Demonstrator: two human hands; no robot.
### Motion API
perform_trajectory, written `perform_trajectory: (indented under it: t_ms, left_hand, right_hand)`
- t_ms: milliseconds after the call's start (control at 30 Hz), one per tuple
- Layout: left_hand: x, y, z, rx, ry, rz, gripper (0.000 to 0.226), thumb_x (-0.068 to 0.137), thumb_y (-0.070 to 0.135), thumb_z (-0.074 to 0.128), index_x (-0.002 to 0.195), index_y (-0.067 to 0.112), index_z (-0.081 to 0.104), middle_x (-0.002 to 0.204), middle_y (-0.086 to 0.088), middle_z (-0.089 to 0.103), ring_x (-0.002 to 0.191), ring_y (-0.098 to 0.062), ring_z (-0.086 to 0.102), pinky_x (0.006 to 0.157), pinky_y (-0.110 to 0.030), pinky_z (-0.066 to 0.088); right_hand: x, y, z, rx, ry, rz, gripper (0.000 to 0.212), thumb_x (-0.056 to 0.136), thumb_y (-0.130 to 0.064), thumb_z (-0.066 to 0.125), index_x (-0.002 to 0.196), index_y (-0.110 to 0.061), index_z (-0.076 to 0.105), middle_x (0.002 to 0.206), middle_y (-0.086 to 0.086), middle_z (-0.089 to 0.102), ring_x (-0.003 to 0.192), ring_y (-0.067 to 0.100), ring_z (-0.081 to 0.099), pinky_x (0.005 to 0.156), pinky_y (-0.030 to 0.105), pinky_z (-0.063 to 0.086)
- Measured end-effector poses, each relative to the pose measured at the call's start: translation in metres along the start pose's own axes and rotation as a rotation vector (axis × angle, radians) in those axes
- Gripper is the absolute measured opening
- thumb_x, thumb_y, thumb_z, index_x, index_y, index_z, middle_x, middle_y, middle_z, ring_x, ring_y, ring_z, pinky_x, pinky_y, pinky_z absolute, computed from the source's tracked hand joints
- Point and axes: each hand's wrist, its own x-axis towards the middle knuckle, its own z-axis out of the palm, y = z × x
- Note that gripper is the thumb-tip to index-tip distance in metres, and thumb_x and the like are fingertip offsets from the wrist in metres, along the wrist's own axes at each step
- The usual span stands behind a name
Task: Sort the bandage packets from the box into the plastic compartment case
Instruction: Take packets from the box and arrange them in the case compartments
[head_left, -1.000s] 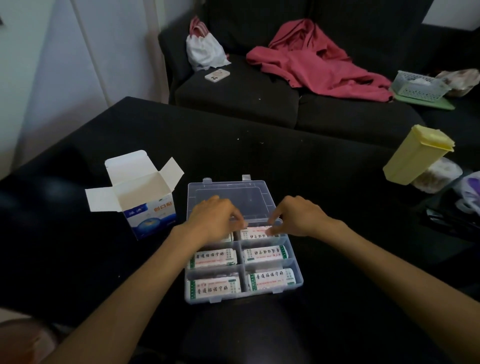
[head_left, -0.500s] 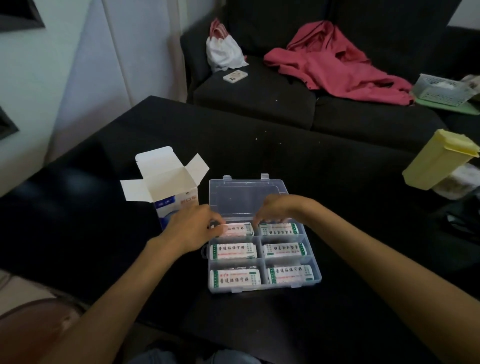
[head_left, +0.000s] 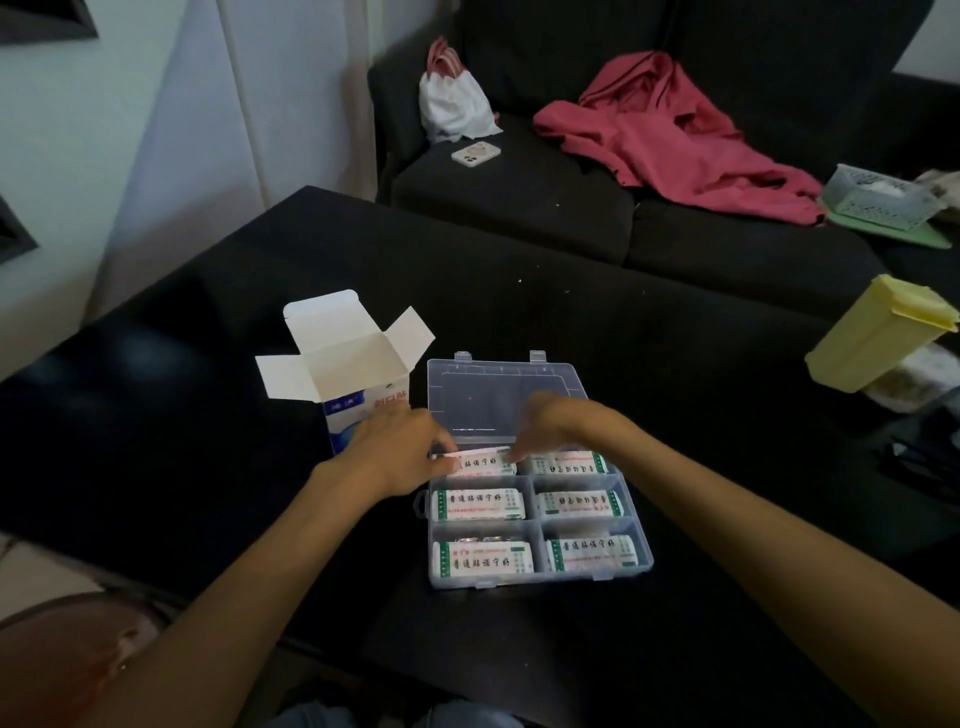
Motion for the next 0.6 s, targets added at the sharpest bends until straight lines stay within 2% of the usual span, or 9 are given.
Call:
perform_trajectory:
  t_ms: [100,133,200,367,500,600]
  left_hand:
    - [0.003,-0.001,0.001,0.018,-0.015,-0.012,0.026,0.090,0.044,0.058,0.113,0.036,0.066,0.090,0.009,0.051,0.087,-0.009,0.044,0.075,-0.026,0.040]
    - [0.003,-0.002,0.000,0.024,-0.017,-0.015,0.026,0.089,0.045,0.058,0.112,0.036,0.067,0.090,0.009,0.052,0.088,-0.009,0.044,0.075,-0.027,0.040]
    - [0.005,-0.002,0.000,0.034,-0.022,-0.017,0.026,0.088,0.046,0.059,0.111,0.037,0.067,0.089,0.008,0.051,0.087,-0.010,0.043,0.074,-0.028,0.039]
    - [0.006,-0.004,0.000,0.020,-0.050,-0.031,0.028,0.086,0.048,0.060,0.110,0.036,0.068,0.092,0.007,0.052,0.091,-0.012,0.045,0.075,-0.028,0.037]
    - [0.005,-0.006,0.001,0.009,-0.072,-0.029,0.029,0.087,0.048,0.059,0.107,0.031,0.070,0.087,0.010,0.054,0.087,-0.010,0.049,0.074,-0.026,0.040]
    - [0.005,-0.004,0.001,0.003,-0.051,-0.037,0.029,0.087,0.047,0.060,0.109,0.032,0.070,0.086,0.010,0.054,0.084,-0.009,0.050,0.076,-0.027,0.046]
  right_hand:
    - [0.001,0.008,0.000,0.049,0.237,-0.096,0.031,0.078,-0.031,0.073,0.101,-0.015,0.062,0.099,0.002,0.063,0.094,0.017,0.060,0.081,0.030,0.049]
    - [0.001,0.009,0.000,0.073,0.267,-0.154,0.025,0.077,-0.030,0.074,0.096,-0.016,0.065,0.096,0.000,0.065,0.091,0.015,0.061,0.079,0.029,0.050]
    - [0.001,0.009,0.003,0.095,0.227,-0.226,0.019,0.077,-0.029,0.074,0.093,-0.019,0.070,0.097,-0.004,0.068,0.091,0.012,0.061,0.082,0.030,0.050]
    - [0.005,0.009,0.012,-0.001,0.143,-0.228,0.031,0.079,-0.035,0.072,0.104,-0.016,0.069,0.111,-0.001,0.068,0.101,0.017,0.061,0.084,0.031,0.048]
    - [0.006,0.012,0.014,0.021,0.127,-0.249,0.032,0.080,-0.035,0.071,0.105,-0.016,0.069,0.111,0.000,0.068,0.098,0.015,0.061,0.077,0.028,0.045]
    - [0.006,0.012,0.015,0.025,0.138,-0.239,0.032,0.079,-0.037,0.071,0.103,-0.016,0.071,0.108,-0.001,0.069,0.096,0.016,0.062,0.081,0.030,0.049]
